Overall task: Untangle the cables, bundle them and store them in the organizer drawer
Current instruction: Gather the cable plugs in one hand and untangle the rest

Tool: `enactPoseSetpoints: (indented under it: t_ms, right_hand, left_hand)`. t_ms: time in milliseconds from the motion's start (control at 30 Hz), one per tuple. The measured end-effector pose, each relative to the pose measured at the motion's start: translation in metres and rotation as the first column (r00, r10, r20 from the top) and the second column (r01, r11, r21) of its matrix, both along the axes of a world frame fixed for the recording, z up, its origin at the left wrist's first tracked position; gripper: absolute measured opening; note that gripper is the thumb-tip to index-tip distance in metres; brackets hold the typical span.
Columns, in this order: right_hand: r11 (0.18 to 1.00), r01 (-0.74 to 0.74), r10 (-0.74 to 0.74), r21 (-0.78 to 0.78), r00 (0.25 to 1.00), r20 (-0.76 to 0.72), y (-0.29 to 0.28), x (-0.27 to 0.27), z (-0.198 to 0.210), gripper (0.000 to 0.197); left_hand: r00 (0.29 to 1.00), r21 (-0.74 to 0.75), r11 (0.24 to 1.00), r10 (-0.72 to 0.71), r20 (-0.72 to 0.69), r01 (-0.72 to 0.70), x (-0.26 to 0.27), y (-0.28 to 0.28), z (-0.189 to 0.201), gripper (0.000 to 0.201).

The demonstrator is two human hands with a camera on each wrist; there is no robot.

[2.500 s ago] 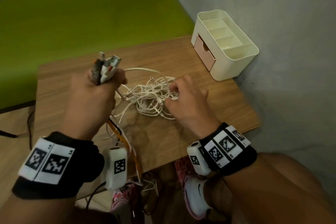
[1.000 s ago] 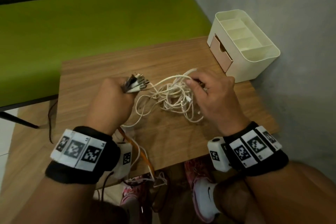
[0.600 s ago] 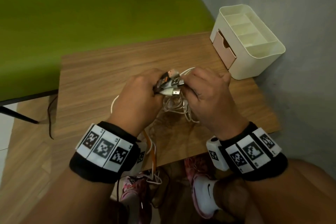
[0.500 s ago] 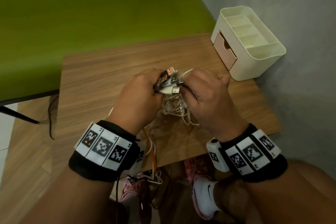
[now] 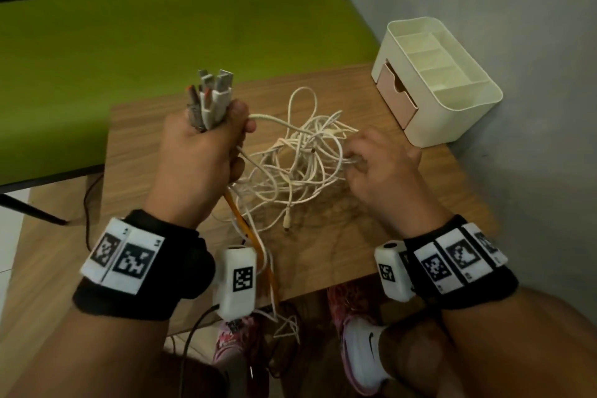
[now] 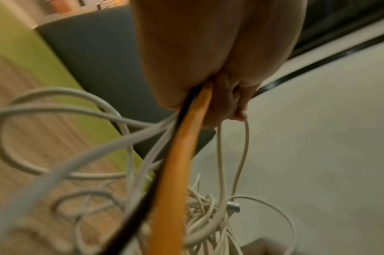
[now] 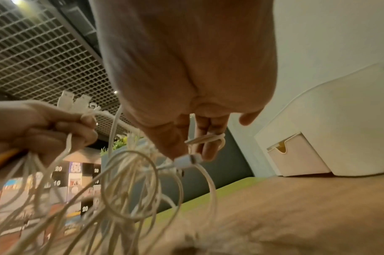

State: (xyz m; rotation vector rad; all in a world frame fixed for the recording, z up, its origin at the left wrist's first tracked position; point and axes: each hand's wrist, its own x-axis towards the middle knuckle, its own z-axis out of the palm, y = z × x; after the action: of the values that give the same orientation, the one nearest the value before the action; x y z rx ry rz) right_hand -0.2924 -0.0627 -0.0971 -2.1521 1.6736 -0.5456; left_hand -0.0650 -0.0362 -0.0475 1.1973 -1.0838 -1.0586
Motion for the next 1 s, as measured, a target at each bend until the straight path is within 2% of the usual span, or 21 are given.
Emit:
enactPoseSetpoints:
  t_ms: [67,133,200,233,333,400,500,600,700,800,900,967,1000]
  right_hand:
    - [1.000,-0.008,0.008,-0.003,0.996,0.091,0.002,0.000,0.010,0.021]
    - [0.989,0.018,0.018,-0.145,0.970,0.243,0.005,0.001,0.023,0.024]
    - [0.960,0.033,0.087,-0.280,0.911,0.403,0.010,0.006,0.034,0.027]
    - [0.958,0.025,0.115,-0.285,0.878,0.464,0.013,0.010,0.038,0.027]
    - [0.984,-0.043,0.135,-0.172,0.807,0.575,0.021,0.022,0.039,0.020]
    - [0.994,-0.087,0.112,-0.072,0.827,0.551,0.021,0.026,0.031,0.015]
    - [0.990,-0.136,0.104,0.045,0.895,0.435,0.015,0.023,0.014,0.011]
    - [0.992,-0.108,0.084,0.067,0.952,0.295,0.009,0.021,0.003,0.009]
    - [0.996,-0.039,0.032,0.084,0.996,0.078,0.004,0.020,0.002,0.007]
    - [0.999,-0.014,0.017,0.051,0.998,-0.053,0.005,0.017,0.004,0.008]
    - [0.998,-0.046,0.046,-0.030,0.999,0.002,0.008,0.012,0.012,0.008]
    - [0.991,-0.062,0.086,-0.115,0.974,0.211,0.011,0.010,0.025,0.017]
    - [0.990,-0.067,0.106,-0.124,0.933,0.343,0.014,0.011,0.033,0.021]
  left_hand:
    - [0.996,0.033,0.999,-0.015,0.086,0.012,0.000,-0.002,-0.005,0.034]
    - [0.993,0.055,0.998,-0.042,0.109,0.036,-0.002,-0.001,-0.006,0.030]
    - [0.992,0.065,0.996,-0.072,0.107,0.066,-0.007,0.000,-0.006,0.027]
    - [0.990,0.068,0.994,-0.091,0.112,0.083,-0.010,0.001,-0.006,0.027]
    - [0.984,0.072,0.989,-0.140,0.109,0.133,-0.020,0.003,-0.006,0.026]
    - [0.982,0.058,0.983,-0.180,0.064,0.177,-0.024,0.004,-0.005,0.026]
    - [0.976,0.043,0.976,-0.210,-0.062,0.213,-0.028,0.008,-0.001,0.027]
    - [0.961,0.042,0.980,-0.180,-0.209,0.193,-0.025,0.010,0.003,0.018]
    - [0.928,0.041,0.987,-0.131,-0.350,0.155,-0.015,0.010,0.006,0.016]
    - [0.930,0.044,0.987,-0.130,-0.343,0.154,-0.011,0.009,0.005,0.017]
    - [0.967,0.083,0.978,-0.172,-0.189,0.190,-0.014,0.007,0.003,0.022]
    - [0.970,0.102,0.971,-0.199,-0.139,0.214,-0.019,0.007,0.002,0.028]
    - [0.969,0.102,0.969,-0.212,-0.129,0.226,-0.022,0.007,0.002,0.029]
